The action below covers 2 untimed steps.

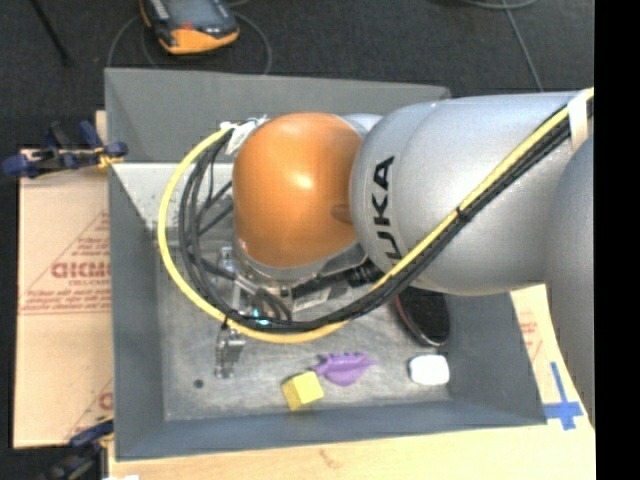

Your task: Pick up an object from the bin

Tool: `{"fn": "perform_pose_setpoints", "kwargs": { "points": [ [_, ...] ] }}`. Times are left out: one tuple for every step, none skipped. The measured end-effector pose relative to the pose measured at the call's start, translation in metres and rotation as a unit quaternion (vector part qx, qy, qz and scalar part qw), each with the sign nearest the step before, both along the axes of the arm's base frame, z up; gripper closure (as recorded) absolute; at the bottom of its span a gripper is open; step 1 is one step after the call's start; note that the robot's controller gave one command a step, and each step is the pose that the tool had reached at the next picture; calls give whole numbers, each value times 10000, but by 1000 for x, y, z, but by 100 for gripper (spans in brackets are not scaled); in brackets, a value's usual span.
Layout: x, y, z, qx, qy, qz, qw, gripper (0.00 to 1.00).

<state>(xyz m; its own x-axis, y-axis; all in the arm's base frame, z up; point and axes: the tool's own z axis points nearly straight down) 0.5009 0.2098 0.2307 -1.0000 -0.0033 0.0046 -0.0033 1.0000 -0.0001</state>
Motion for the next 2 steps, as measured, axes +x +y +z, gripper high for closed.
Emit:
{"fn": "perform_pose_setpoints", "kwargs": {
  "points": [
    [2,-1,4,8,-37,-20,10000,0],
    [59,-43,-72,7,-67,182,9998,0]
  ]
}}
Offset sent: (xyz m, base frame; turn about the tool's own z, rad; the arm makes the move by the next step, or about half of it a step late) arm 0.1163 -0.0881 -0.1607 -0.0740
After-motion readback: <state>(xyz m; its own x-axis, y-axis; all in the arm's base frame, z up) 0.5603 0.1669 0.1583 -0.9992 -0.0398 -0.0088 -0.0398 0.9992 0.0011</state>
